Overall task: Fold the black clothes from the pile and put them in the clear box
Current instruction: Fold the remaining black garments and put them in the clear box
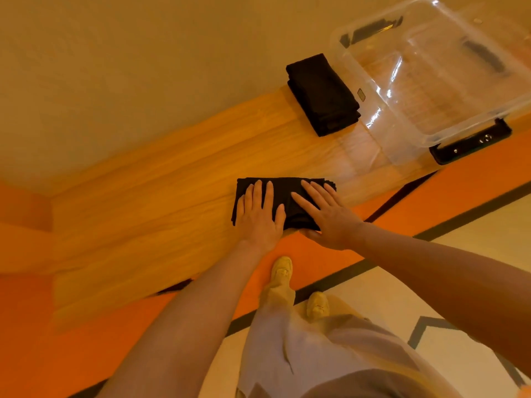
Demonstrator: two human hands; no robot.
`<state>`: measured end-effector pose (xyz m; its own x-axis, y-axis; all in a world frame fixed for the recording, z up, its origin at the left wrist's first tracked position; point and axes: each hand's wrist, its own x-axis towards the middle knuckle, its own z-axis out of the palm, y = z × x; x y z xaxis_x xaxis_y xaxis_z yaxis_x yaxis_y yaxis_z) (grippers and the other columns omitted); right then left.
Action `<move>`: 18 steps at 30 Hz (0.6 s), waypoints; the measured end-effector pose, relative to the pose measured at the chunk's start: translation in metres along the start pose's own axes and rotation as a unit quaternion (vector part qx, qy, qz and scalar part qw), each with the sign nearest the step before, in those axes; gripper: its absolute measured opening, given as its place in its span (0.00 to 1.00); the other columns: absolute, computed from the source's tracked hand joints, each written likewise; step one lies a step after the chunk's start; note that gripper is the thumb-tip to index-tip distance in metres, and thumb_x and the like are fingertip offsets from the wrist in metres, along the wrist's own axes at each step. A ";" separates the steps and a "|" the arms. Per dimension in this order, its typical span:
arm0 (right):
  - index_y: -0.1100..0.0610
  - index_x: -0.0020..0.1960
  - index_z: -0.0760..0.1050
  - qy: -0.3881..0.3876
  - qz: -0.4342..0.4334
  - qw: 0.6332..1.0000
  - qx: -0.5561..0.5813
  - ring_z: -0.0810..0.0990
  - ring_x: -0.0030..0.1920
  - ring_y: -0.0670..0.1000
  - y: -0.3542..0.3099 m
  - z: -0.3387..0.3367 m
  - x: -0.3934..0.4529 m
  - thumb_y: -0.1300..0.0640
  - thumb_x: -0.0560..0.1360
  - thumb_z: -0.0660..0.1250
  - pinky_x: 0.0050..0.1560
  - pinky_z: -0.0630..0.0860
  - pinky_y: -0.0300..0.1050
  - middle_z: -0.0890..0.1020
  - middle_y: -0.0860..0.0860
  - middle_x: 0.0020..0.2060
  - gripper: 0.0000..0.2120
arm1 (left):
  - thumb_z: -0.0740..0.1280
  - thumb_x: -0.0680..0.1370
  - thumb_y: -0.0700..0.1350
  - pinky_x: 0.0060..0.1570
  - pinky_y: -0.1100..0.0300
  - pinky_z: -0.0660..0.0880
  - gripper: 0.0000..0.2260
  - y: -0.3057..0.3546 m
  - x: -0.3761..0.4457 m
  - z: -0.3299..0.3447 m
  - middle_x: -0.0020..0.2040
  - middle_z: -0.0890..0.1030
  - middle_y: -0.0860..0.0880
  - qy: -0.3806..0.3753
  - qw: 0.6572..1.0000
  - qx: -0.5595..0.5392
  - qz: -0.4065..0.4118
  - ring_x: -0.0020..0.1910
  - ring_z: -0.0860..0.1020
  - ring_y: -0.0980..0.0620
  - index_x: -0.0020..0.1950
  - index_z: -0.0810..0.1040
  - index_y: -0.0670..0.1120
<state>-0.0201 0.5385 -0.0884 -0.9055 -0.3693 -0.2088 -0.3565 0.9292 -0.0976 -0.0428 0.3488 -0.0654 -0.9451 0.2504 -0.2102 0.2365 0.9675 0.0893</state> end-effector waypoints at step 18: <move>0.47 0.76 0.33 -0.067 -0.177 0.981 -0.050 0.37 0.77 0.52 -0.011 -0.041 0.066 0.25 0.71 0.44 0.73 0.33 0.48 0.36 0.52 0.77 0.44 | 0.36 0.79 0.62 0.74 0.50 0.39 0.32 -0.041 -0.019 0.001 0.79 0.48 0.45 0.022 0.990 -0.048 -0.128 0.78 0.45 0.46 0.79 0.47 0.47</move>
<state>-0.0858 0.5044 -0.0609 -0.6853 -0.6607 -0.3064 -0.6695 0.7371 -0.0919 -0.0342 0.3049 -0.0661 -0.9809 -0.0070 -0.1946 -0.0329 0.9909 0.1305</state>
